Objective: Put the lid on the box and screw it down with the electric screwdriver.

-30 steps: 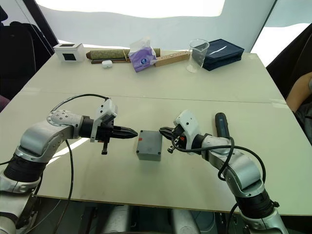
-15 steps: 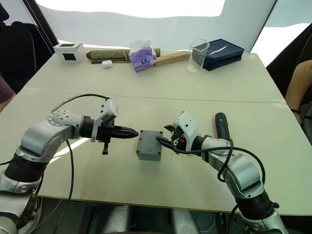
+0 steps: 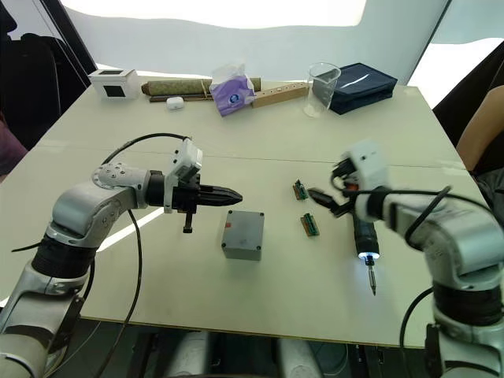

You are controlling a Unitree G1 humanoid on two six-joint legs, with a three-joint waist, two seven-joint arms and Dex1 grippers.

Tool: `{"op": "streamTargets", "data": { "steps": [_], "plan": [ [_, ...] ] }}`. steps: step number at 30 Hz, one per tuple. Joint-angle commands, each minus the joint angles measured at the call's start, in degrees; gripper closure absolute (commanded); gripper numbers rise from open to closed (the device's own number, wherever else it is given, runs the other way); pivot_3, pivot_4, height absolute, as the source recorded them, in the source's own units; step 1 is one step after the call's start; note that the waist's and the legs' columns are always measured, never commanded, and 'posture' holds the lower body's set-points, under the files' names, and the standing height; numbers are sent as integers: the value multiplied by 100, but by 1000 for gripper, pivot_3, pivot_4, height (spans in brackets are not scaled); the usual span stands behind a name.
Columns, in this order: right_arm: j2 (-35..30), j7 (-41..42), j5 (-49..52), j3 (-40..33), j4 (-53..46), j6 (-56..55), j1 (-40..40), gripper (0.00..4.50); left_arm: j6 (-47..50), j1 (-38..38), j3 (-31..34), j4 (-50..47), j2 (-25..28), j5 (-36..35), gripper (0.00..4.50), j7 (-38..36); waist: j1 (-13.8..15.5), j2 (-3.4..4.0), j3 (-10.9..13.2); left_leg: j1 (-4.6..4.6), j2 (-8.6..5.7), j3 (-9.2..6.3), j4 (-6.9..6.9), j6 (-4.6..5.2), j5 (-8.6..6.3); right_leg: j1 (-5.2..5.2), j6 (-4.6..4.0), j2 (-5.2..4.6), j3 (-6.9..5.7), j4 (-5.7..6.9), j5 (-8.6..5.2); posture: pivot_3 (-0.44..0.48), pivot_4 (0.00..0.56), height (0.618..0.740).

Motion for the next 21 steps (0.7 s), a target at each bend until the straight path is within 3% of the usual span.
{"op": "streamTargets", "data": {
  "steps": [1, 4, 9, 13, 21],
  "plan": [
    [-1056, 70, 810, -18, 798, 656, -364, 31, -492, -192, -262, -175, -48, 173, 4500, -287, 10, 6, 4, 0, 0, 2, -2, 0, 0, -3, 0, 0, 1, 1, 0, 0, 150, 740],
    [-1903, 22, 1413, 688, 1571, 656, -583, 31, -757, -182, -435, -93, -54, 246, 4500, -586, 17, 6, 4, 0, -4, 22, 0, 1, -1, 4, 0, -6, 2, -9, 0, 0, 150, 740],
    [-2373, -293, 2506, 1618, 2673, 656, -889, 31, -1076, -230, -598, 63, -200, 436, 4500, -712, -12, 7, 3, 3, 2, 38, 0, 6, -3, 1, 0, 1, 12, -9, 1, 0, 150, 740],
    [-2526, -255, 3018, 2202, 3269, 656, -1159, 31, -1068, -191, -619, 5, -331, 467, 4500, -610, 2, 7, 4, -3, 1, 38, 1, 8, -5, -8, 1, -1, 15, -8, 0, 0, 150, 740],
    [-2280, -253, 2746, 3158, 3807, 656, -1760, 31, -827, 60, -499, -439, -268, 363, 4500, -385, 1, 7, 4, -3, 3, 24, 2, 11, -6, -9, 1, -2, 17, -8, 0, 0, 150, 740]
  ]
}}
